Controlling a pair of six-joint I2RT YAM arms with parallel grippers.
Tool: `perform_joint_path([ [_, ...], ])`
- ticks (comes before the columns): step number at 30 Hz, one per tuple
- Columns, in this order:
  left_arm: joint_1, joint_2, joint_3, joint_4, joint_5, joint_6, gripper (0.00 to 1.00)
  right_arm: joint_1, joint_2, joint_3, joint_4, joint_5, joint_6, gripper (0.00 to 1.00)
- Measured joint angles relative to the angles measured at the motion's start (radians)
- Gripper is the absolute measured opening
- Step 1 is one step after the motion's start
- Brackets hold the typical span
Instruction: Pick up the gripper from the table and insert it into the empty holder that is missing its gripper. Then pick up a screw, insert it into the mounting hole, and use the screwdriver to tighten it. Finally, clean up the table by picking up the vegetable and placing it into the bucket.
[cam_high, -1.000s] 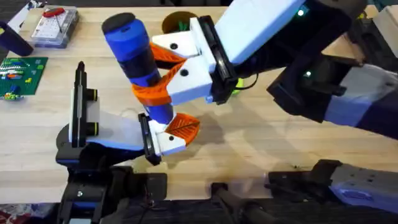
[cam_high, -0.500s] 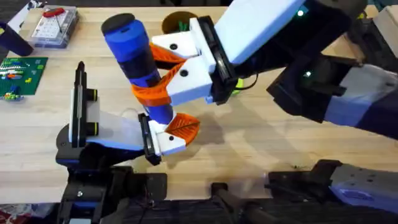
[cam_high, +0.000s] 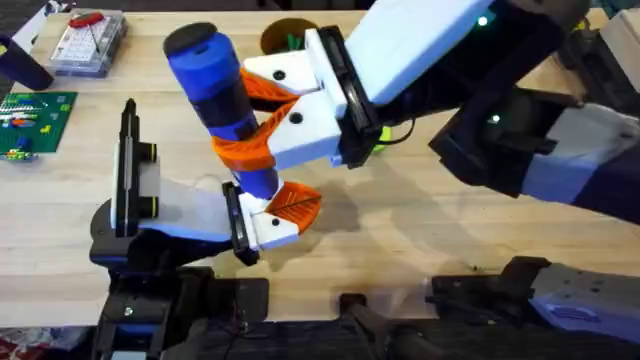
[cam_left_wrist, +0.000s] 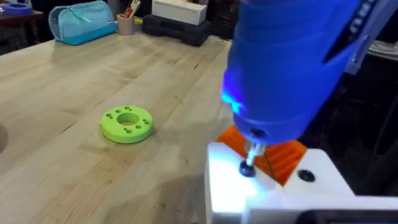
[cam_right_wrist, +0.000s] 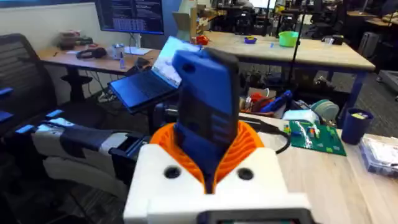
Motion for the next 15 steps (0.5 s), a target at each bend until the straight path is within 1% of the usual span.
perform_joint_path([
  [15,0.0,0.0,0.0,0.0,0.0,0.0,0.003,0.0,0.0,0.0,-0.001,0.0,-0.014,0.026],
])
